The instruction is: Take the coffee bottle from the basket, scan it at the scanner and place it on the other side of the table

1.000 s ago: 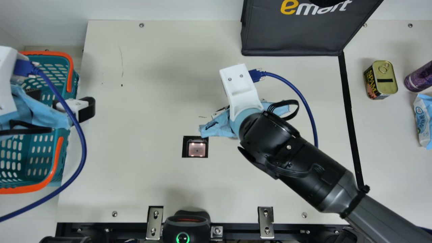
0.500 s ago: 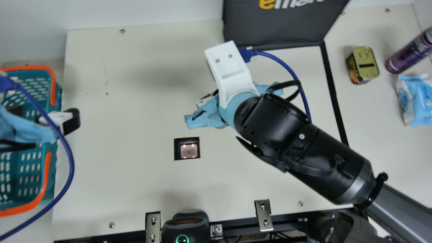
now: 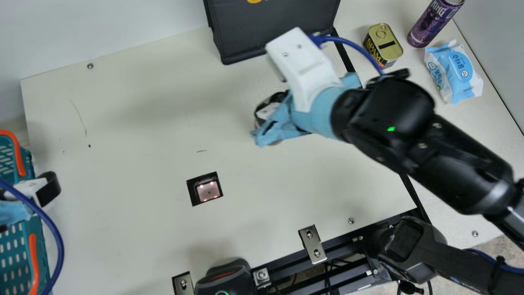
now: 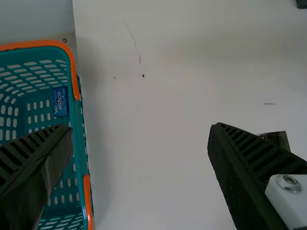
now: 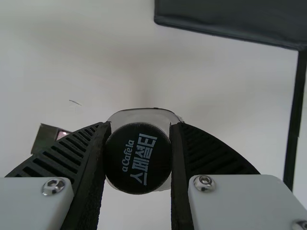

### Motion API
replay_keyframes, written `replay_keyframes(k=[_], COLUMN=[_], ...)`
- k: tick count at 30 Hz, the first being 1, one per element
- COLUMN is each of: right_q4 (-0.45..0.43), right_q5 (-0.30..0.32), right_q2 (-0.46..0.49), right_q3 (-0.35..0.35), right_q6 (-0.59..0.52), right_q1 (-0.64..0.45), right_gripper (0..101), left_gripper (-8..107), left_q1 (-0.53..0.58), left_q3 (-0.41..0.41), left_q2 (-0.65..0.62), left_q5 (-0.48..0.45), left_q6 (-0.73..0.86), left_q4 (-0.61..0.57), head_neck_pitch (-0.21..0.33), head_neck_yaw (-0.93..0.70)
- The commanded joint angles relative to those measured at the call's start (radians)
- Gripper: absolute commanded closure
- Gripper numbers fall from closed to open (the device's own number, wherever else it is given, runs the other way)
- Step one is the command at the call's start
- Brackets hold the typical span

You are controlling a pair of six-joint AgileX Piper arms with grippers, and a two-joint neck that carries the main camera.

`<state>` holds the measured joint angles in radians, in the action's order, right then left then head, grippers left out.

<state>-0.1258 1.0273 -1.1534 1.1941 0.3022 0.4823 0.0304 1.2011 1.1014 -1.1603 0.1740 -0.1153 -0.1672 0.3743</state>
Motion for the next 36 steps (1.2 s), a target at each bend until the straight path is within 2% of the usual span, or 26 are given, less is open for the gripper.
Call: replay_keyframes(k=[1,7,14,20,25,31,36], right_q4=[0.062,0.194,0.347,0.463,0.533,0.589,0.611], right_q5=[0.003,0.037,0.075,0.1,0.114,0.12,0.117], right_q2=[0.051,0.121,0.121,0.056,-0.019,-0.11,-0.172], right_q3=[-0.025,-0.066,-0.071,-0.045,-0.013,0.027,0.052], right_q6=[-0.126,-0.341,-0.616,-0.867,-1.046,-1.214,-1.302], right_q1=[-0.127,-0.362,-0.655,-0.908,-1.071,-1.202,-1.263], right_gripper=[101,101,101,101,101,101,101], left_gripper=[9,9,9,9,9,9,9], left_q1=[0.0,0.0,0.0,0.0,0.0,0.0,0.0], left_q3=[0.0,0.0,0.0,0.0,0.0,0.0,0.0], left_q2=[0.0,0.0,0.0,0.0,0.0,0.0,0.0], left_q5=[0.0,0.0,0.0,0.0,0.0,0.0,0.0], left_q6=[0.0,0.0,0.0,0.0,0.0,0.0,0.0], left_q4=[0.0,0.0,0.0,0.0,0.0,0.0,0.0], head_neck_pitch=[0.029,0.029,0.029,0.029,0.029,0.029,0.029], head_neck_yaw=[0.002,0.002,0.002,0.002,0.002,0.002,0.002])
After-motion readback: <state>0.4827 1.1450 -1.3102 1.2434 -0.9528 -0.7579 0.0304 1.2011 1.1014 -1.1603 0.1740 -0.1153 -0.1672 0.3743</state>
